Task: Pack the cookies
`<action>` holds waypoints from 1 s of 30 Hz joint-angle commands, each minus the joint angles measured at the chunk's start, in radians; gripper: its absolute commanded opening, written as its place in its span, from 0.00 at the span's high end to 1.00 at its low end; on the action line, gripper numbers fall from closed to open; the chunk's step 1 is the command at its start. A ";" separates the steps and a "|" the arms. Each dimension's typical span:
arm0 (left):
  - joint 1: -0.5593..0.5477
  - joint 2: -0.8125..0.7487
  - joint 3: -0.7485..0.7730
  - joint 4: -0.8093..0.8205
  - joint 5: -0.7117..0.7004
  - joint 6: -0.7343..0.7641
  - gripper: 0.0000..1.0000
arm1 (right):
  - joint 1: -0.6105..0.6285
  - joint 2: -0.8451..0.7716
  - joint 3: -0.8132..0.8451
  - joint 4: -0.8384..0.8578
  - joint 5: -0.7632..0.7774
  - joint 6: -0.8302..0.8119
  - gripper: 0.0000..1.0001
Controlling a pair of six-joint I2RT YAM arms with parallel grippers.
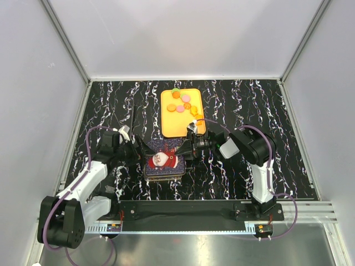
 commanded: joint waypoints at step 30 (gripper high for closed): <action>-0.007 0.004 0.019 0.063 0.028 0.014 0.04 | -0.049 -0.198 0.035 -0.780 0.165 -0.516 0.39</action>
